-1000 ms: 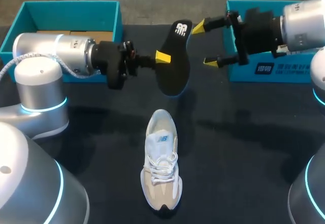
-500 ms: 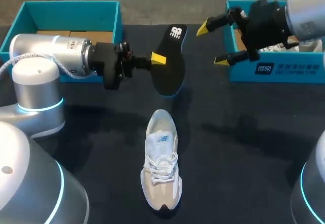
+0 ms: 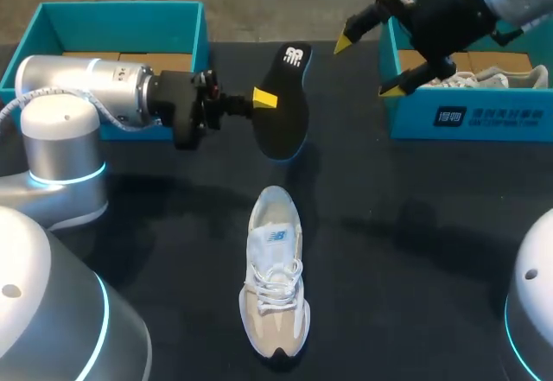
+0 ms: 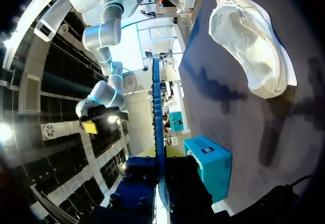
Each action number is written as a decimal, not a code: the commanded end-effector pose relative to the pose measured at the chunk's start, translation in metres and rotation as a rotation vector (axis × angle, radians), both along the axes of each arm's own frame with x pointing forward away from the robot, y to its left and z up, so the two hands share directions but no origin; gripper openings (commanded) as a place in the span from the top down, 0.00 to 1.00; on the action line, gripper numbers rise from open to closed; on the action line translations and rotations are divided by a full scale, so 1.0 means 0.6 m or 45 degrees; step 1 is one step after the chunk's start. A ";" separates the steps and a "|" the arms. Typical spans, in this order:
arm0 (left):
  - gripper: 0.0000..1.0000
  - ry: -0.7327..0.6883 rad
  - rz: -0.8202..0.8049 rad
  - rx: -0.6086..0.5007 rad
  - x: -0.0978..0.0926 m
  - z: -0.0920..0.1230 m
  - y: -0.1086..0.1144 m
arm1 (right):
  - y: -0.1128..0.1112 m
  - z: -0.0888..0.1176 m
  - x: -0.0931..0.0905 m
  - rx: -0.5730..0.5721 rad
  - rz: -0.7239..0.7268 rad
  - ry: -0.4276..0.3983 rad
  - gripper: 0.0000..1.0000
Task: Take the shoe out of the shoebox, open the shoe tongue, remove and reinsert the insole, then place the shoe into the shoebox
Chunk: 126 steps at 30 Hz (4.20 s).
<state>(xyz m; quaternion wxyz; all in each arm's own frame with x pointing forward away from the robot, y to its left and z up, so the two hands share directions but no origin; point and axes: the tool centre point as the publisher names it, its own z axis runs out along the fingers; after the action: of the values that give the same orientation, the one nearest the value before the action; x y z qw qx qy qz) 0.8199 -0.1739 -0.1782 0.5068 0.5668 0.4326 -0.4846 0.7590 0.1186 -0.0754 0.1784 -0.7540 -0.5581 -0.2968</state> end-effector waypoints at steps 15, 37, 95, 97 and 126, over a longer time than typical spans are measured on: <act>1.00 -0.012 0.005 -0.001 0.000 -0.004 0.015 | 0.010 0.008 -0.004 -0.169 -0.018 0.061 0.00; 1.00 -0.004 0.006 0.019 -0.004 -0.017 0.013 | 0.022 0.021 -0.010 -0.207 0.001 0.059 0.00; 1.00 0.034 0.004 0.032 -0.001 -0.024 0.035 | 0.068 0.042 -0.002 -0.157 -0.053 -0.009 0.00; 1.00 0.037 0.004 0.034 -0.002 -0.025 0.036 | 0.067 0.042 -0.001 -0.105 -0.063 -0.017 0.00; 1.00 0.068 -0.022 0.040 -0.001 -0.023 0.044 | 0.092 0.031 0.007 -0.071 -0.086 -0.025 0.00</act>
<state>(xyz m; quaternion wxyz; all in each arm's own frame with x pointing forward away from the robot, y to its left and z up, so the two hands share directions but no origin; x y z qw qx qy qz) 0.8168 -0.1460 -0.1913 0.4824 0.5644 0.4500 -0.4962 0.7592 0.1661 -0.0622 0.1486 -0.7697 -0.5423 -0.3023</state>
